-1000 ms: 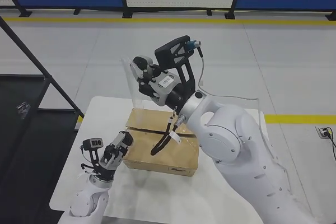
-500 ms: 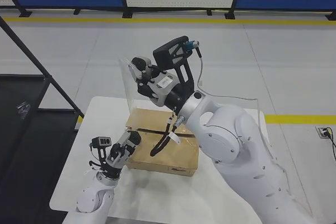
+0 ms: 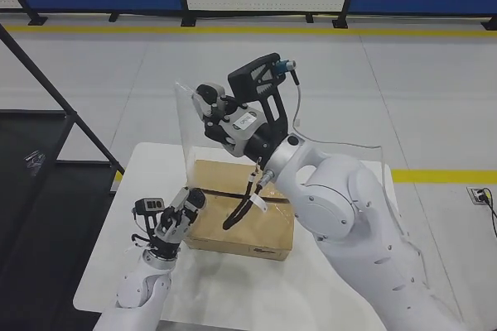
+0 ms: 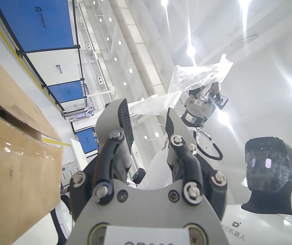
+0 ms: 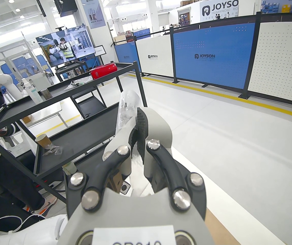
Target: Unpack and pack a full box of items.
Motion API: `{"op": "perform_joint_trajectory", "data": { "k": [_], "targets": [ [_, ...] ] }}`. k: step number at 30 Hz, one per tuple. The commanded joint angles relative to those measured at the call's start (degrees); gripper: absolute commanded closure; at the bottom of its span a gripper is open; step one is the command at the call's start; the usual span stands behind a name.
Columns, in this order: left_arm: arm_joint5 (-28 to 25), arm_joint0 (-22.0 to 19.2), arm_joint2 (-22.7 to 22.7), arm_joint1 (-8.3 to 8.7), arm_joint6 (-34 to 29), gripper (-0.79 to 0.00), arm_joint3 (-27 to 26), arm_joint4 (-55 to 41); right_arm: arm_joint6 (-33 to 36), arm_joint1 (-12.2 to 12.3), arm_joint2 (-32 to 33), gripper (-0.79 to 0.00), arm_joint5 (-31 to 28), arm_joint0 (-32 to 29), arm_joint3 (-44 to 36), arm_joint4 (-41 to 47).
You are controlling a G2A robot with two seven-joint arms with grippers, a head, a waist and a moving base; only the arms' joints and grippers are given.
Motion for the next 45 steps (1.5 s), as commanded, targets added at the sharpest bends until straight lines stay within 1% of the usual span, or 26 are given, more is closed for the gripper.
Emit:
{"op": "perform_joint_trajectory", "data": {
  "k": [1, 4, 6, 10, 11, 12, 13, 18, 22, 25, 27, 31, 34, 38, 41, 43, 45],
  "targets": [
    [-0.09, -0.16, -0.03, -0.07, -0.42, -0.342, -0.01, -0.74, 0.17, -0.06, 0.04, 0.000, -0.14, 0.03, 0.14, 0.15],
    [-0.50, -0.41, 0.00, -0.19, -1.17, -0.351, 0.03, -1.44, 0.15, -0.19, 0.05, 0.000, -0.29, 0.24, 0.59, 0.21],
    [-0.62, -0.48, -0.06, -0.25, -1.44, -0.342, 0.21, -1.83, 0.25, -0.28, 0.07, 0.000, -0.30, 0.37, 0.75, 0.28],
    [-1.41, -0.58, -0.69, -0.32, -0.92, -0.179, 0.70, -1.17, 0.53, -0.41, 0.15, 0.000, -0.22, 0.41, 0.98, 0.19],
    [-1.70, -0.57, -0.94, -0.33, -0.61, -0.117, 0.76, -0.88, 0.54, -0.43, 0.26, 0.000, -0.17, 0.40, 1.03, 0.09],
    [-2.12, -0.54, -1.26, -0.33, -0.11, -0.034, 0.85, -0.30, 0.60, -0.44, 0.34, 0.000, -0.13, 0.32, 1.08, 0.12],
    [-2.45, -0.51, -1.49, -0.34, 0.36, 0.000, 0.77, 0.24, 0.70, -0.45, 0.44, 0.000, -0.06, 0.23, 1.08, 0.04],
    [-4.80, -0.11, -2.93, -0.32, 2.83, 0.000, 0.43, 4.41, 0.97, -0.40, 1.46, 0.000, 0.18, -0.60, 0.72, 0.00],
    [-7.91, 0.47, -4.57, -0.27, 6.47, 0.000, -0.13, 12.29, 1.27, -0.35, 2.24, 0.000, 0.51, -1.25, 0.63, -0.04],
    [-11.16, 1.28, -6.42, -0.32, 11.40, 0.000, -1.22, 22.24, 1.39, -0.31, 3.05, 0.000, 1.14, -1.93, 0.93, 0.32],
    [-12.84, 2.01, -8.54, -0.40, 16.02, 0.000, -2.33, 32.37, 1.46, -0.26, 3.71, 0.000, 1.35, -2.37, 1.24, 0.81],
    [-12.59, 4.06, -11.59, -1.17, 28.26, 0.000, -6.51, 52.38, 1.07, -0.16, 5.25, 0.000, 2.34, -3.67, 1.63, 1.87],
    [-9.85, 5.73, -13.78, -1.75, 37.76, 0.000, -10.67, 71.06, 1.84, -0.01, 6.66, 0.000, 3.29, -4.63, 1.72, 3.07],
    [-3.35, 7.81, -14.77, -2.30, 51.33, 0.000, -14.98, 94.91, 3.00, 0.24, 8.43, 0.000, 4.43, -6.29, 1.51, 4.40],
    [0.84, 9.12, -14.60, -2.35, 60.40, 0.000, -15.87, 107.96, 4.00, 0.46, 9.70, 0.000, 4.96, -7.34, 1.21, 5.20],
    [3.47, 9.61, -15.05, -2.14, 64.50, 0.000, -16.02, 115.46, 4.54, 0.58, 10.41, 0.000, 5.29, -7.95, 1.09, 5.76],
    [5.37, 10.12, -15.30, -1.91, 67.69, 0.000, -15.64, 121.00, 4.74, 0.68, 11.03, 0.000, 5.50, -8.41, 1.16, 6.30]
  ]
}}
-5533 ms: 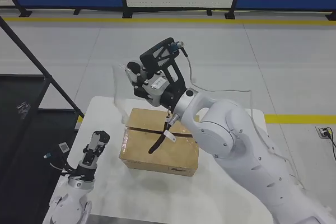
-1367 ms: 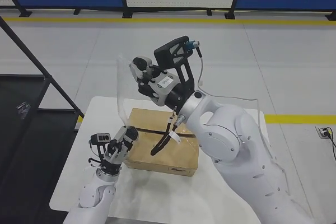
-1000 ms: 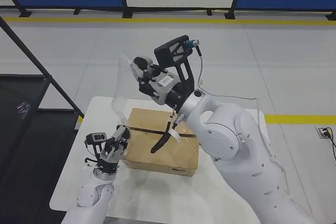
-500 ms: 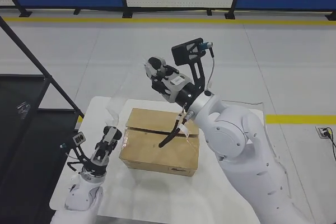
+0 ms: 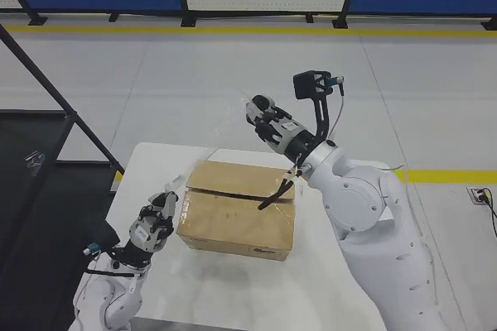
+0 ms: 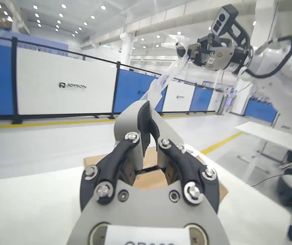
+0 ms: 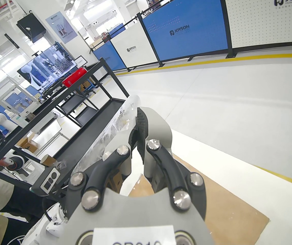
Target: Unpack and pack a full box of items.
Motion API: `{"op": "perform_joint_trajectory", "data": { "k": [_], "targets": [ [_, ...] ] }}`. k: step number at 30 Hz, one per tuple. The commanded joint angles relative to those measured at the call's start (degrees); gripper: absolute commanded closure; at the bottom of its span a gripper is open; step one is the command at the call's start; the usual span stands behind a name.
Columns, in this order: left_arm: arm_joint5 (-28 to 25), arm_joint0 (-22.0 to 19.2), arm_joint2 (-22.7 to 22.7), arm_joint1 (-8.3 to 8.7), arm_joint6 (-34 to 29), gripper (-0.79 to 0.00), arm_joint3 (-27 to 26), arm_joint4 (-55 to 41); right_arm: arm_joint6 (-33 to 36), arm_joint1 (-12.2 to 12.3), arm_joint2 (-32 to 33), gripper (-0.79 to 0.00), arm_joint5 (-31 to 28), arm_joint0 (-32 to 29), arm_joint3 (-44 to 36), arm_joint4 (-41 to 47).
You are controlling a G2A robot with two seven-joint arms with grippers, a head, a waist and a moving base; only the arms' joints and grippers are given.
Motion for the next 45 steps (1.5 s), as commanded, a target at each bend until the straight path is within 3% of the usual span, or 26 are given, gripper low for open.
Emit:
{"op": "perform_joint_trajectory", "data": {
  "k": [1, 8, 22, 32, 39, 45],
  "targets": [
    [1.66, 0.37, -0.26, 0.23, 3.11, 0.000, 0.46, 6.43, 0.15, 0.06, 0.44, 0.000, 0.16, -0.33, 0.13, 0.54],
    [5.93, 0.68, -1.89, 0.85, 7.03, 0.000, 1.81, 12.26, 2.12, 0.09, 0.73, 0.000, 1.74, -0.17, 1.75, 2.73],
    [6.46, 0.75, -1.96, 0.87, 6.59, 0.000, 1.60, 12.48, 1.83, 0.12, 0.68, 0.000, 3.13, -1.61, 1.81, 2.94],
    [11.19, 0.47, -4.06, 2.46, 9.13, 0.000, 1.52, 27.82, 14.94, 0.26, 0.38, 0.000, 17.32, -0.11, 2.52, 5.13],
    [14.46, -0.02, -4.82, 3.66, 11.06, 0.000, 2.11, 38.13, 24.74, 0.89, 1.41, 0.000, 20.47, 0.72, 2.29, 7.79],
    [16.08, 0.34, -5.81, 4.55, 12.68, 0.000, 2.48, 42.57, 31.23, 1.77, 3.11, 0.000, 19.60, -0.02, 0.80, 9.74]
  ]
}}
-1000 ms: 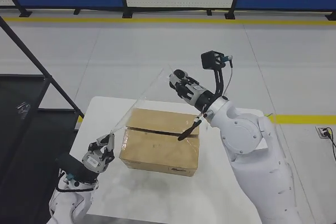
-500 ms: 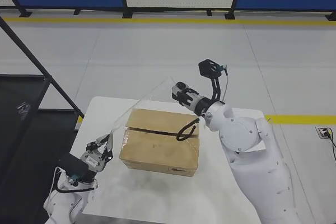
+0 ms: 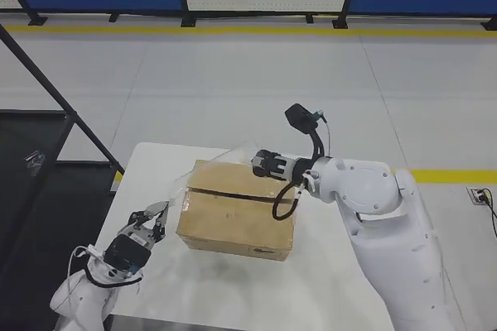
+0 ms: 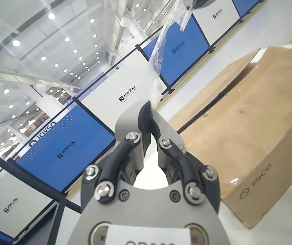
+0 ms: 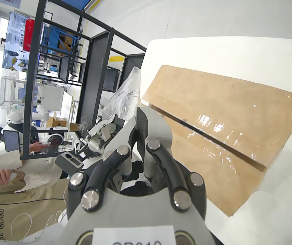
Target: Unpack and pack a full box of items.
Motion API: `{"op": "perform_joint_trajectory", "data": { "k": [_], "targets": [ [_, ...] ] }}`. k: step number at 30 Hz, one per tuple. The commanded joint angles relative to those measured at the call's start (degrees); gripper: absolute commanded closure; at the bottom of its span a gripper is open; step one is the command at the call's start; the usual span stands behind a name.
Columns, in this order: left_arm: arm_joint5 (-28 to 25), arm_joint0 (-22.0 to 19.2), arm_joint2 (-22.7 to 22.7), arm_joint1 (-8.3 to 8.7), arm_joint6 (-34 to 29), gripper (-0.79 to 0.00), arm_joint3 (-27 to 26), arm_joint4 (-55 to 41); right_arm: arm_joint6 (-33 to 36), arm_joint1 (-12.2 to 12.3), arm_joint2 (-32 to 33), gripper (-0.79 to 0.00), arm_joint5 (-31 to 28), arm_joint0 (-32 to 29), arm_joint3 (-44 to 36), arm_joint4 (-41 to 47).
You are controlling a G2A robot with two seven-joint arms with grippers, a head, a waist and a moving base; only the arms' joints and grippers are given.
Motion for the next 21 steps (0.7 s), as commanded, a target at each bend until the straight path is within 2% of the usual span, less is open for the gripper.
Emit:
{"op": "perform_joint_trajectory", "data": {
  "k": [1, 4, 21],
  "targets": [
    [0.47, 0.18, -0.39, 0.25, 0.47, 0.000, 0.10, 0.75, 2.60, 0.35, 0.50, 0.000, -0.79, -0.36, -0.65, 0.43],
    [0.43, 0.34, -0.66, 0.40, 0.93, 0.000, 0.17, 0.56, 5.49, 0.99, 0.59, 0.000, -2.31, -0.67, -2.01, -2.26],
    [0.41, 0.50, -0.31, 0.57, 1.21, 0.000, -0.38, 0.92, 5.23, 0.97, 0.50, 0.000, -2.05, -1.69, -1.48, -0.76]
  ]
}}
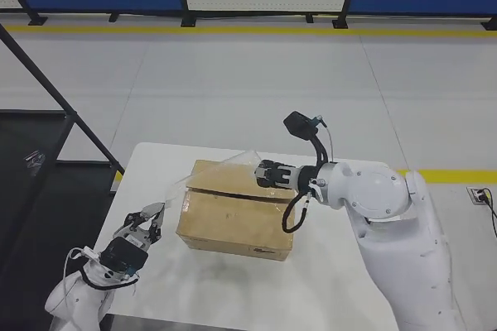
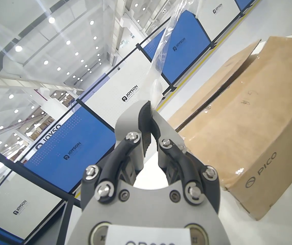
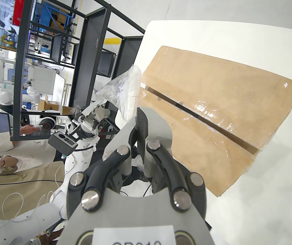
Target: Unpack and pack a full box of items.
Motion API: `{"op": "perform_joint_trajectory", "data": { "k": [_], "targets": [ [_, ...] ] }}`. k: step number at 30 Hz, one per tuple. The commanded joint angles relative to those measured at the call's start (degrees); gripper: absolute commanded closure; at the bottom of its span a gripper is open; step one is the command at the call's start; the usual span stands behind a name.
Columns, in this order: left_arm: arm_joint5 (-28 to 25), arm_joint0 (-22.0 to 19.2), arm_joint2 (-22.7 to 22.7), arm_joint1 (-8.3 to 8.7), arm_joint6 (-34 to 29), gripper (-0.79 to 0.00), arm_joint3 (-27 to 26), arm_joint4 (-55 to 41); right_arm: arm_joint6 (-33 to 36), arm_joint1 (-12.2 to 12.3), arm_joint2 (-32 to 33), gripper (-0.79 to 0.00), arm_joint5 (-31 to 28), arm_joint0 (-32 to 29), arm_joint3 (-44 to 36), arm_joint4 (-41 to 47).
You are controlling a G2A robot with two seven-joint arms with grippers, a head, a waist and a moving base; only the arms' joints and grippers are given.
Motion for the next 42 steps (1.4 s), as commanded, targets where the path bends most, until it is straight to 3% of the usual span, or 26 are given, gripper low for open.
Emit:
{"op": "perform_joint_trajectory", "data": {
  "k": [1, 4, 11, 17, 22, 23, 35, 42],
  "targets": [
    [-0.19, -0.11, -0.01, 0.27, 1.21, 0.000, -0.06, 0.67, 1.68, -0.05, 0.07, 0.000, 0.99, -0.74, 1.19, 3.84],
    [-0.56, -0.84, -0.79, 0.96, 3.57, 0.000, 1.11, 3.73, 7.84, -0.05, 1.16, 0.000, 5.93, 1.23, 5.69, 11.11],
    [-4.51, -4.02, -2.67, 2.29, 7.46, 0.000, 5.60, 3.42, 10.41, 1.25, -2.01, 0.000, 4.16, 7.67, 22.03, 32.71],
    [-8.43, -6.76, -2.69, 3.23, 8.74, 0.000, 8.78, 2.34, 8.10, 4.22, -12.66, 0.000, 6.48, 13.92, 31.61, 53.71],
    [-10.60, -8.37, -2.49, 3.96, 8.92, 0.000, 10.94, 1.97, 5.39, 7.77, -21.60, 0.000, 9.18, 18.41, 33.54, 69.33],
    [-10.87, -8.56, -2.56, 4.13, 9.00, 0.000, 11.23, 2.07, 4.48, 8.62, -23.09, 0.000, 10.09, 19.39, 33.35, 70.46],
    [-10.77, -8.62, -2.96, 4.44, 8.96, 0.000, 11.75, 2.03, 3.67, 8.60, -23.03, 0.000, 10.16, 18.81, 33.31, 70.87],
    [-11.36, -9.56, -2.22, 5.13, 7.70, 0.000, 13.65, 1.77, -2.16, 7.99, -24.98, 0.000, 16.71, 17.48, 34.18, 82.25]
  ]
}}
